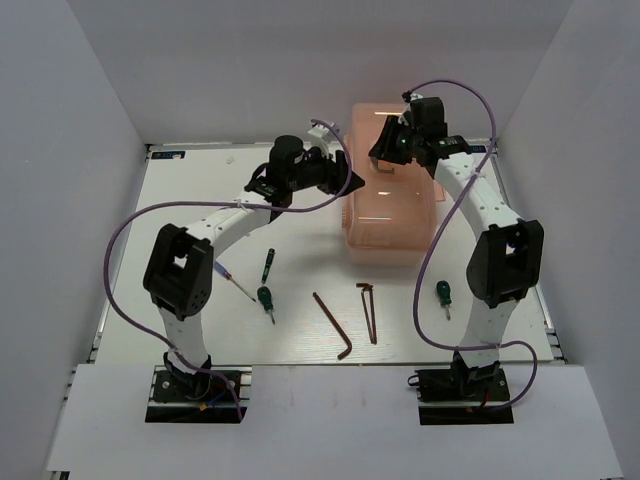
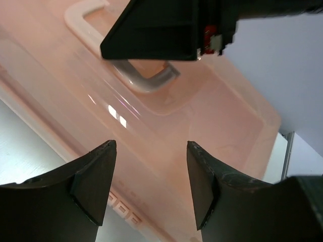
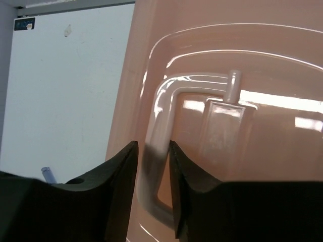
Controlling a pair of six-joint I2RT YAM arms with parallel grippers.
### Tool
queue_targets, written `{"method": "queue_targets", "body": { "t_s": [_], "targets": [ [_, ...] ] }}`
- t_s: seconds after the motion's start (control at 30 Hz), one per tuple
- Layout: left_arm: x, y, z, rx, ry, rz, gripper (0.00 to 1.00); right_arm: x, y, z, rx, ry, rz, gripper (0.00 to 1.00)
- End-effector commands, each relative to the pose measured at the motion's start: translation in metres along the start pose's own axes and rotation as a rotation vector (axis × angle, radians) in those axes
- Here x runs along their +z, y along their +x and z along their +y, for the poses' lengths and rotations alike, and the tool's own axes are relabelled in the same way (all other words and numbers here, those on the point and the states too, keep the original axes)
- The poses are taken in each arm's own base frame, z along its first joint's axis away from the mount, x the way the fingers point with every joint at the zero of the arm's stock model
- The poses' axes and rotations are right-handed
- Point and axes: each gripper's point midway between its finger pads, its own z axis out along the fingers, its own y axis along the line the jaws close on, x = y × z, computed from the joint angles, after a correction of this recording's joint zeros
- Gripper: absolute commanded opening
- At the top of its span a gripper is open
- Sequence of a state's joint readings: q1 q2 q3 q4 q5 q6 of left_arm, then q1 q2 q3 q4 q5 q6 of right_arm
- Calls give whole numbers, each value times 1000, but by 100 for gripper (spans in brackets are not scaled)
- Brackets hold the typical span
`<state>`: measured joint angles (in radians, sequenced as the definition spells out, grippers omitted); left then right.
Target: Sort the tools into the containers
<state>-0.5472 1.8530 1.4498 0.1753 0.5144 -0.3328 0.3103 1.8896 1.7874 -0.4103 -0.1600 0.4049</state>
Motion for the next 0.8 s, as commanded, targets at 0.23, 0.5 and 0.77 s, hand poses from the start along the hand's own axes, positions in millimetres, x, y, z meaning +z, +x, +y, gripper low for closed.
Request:
{"method": "queue_targets", "body": {
  "t_s": [0.23, 0.5, 0.77],
  "targets": [
    [15, -4, -5, 28, 18, 32, 68, -22, -3, 31, 135, -216, 58, 30],
    [22, -36, -10, 58, 21, -6, 68, -35, -16, 38, 179, -293, 43, 27],
    [39, -48, -8, 38, 37, -23, 68, -34, -15, 36, 207, -316, 55, 27]
  ]
}}
